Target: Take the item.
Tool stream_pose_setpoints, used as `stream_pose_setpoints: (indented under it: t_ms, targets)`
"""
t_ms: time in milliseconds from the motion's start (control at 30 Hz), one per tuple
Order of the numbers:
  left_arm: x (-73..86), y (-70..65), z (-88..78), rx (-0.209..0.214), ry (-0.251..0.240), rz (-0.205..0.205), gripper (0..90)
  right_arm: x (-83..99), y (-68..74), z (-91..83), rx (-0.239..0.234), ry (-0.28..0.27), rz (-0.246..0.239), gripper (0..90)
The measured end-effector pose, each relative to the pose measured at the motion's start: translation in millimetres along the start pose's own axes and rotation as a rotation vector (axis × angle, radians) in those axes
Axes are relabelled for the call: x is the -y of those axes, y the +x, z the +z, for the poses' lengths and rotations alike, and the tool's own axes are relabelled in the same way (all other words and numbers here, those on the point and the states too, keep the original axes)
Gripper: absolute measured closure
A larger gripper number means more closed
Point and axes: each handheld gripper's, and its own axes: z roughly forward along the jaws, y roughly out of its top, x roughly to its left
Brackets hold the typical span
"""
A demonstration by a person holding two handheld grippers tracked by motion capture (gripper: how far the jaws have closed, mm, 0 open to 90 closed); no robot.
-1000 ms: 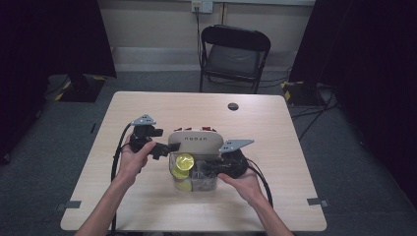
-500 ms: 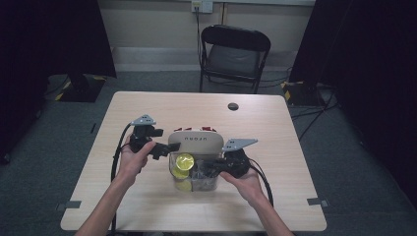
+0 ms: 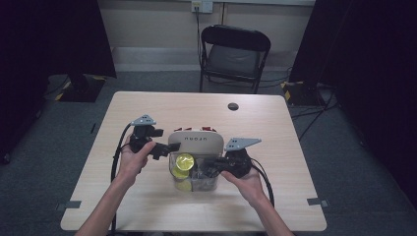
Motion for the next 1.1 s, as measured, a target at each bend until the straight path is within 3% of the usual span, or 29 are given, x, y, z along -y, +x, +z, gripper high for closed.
stream_pose_setpoints:
  t_ms: [1100]
  targets:
    - [0.6,0.7,0.0,0.006,-0.001,-0.004,2.9,-4.3,4.2,-21.2,0.009,-0.052,-0.007,88.0]
